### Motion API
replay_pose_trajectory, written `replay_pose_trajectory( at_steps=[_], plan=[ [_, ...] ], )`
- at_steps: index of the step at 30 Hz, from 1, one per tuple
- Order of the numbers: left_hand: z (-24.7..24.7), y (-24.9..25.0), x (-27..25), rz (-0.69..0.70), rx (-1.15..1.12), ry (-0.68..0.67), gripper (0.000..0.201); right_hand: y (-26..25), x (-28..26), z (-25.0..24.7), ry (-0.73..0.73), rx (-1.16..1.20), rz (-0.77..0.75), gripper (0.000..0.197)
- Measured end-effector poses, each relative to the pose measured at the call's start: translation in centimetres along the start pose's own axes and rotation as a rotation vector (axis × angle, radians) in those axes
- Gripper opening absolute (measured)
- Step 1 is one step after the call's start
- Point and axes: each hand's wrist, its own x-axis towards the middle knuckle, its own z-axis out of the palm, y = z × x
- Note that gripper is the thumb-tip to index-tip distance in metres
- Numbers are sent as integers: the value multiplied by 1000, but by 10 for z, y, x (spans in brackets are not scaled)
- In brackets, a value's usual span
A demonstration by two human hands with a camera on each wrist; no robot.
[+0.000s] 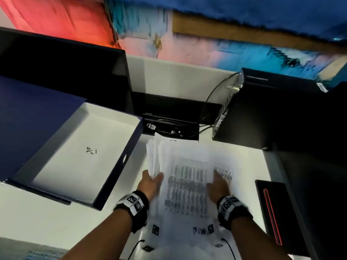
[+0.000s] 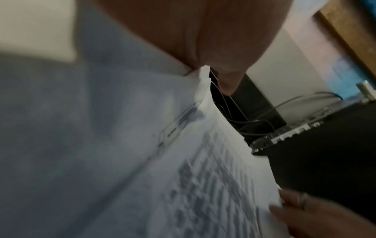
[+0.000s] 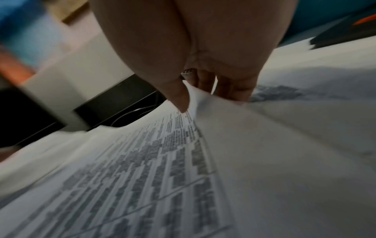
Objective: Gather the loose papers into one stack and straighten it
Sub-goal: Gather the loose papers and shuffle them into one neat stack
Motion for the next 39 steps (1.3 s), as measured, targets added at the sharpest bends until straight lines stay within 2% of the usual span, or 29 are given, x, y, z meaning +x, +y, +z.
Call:
replay_pose_trajectory(
  at_steps=[2,3,4,6,8,11,15,17,22,26,29,31,36,39],
  plan=[
    [5,-2,2,17,133,18,44,-7,-4,16,-22,-28,-67,63],
    [5,-2,2,29,194,57,39,-8,-6,20,27,-53,-51,63],
    [3,-3,3,44,225,97,37,-7,-7,19,114,-80,9,64],
    [-2,-6,4,76,217,153,39,2,-11,10,265,-109,245,68],
    [-9,-8,2,90,174,195,40,17,-18,3,289,-61,446,79],
    [-15,-14,2,83,155,247,38,31,-21,7,276,-80,516,95],
    [-22,-18,3,42,188,255,46,37,-12,12,284,-1,413,104],
    [-24,-18,1,21,183,240,41,36,-9,11,277,63,363,101],
    [-30,-20,2,-10,177,254,41,21,-15,-7,329,144,316,66],
    [-35,-21,2,-27,184,264,38,4,-25,-53,425,28,129,36],
    [-32,-18,2,-32,197,258,47,-22,-40,-101,544,24,-49,16],
    [-30,-17,3,-38,208,253,49,-39,-53,-131,619,119,-114,13],
    [-26,-10,3,-30,192,259,37,-67,-75,-189,724,396,-270,6],
    [-26,-10,6,3,191,245,32,-78,-77,-207,761,504,-326,16]
  ],
)
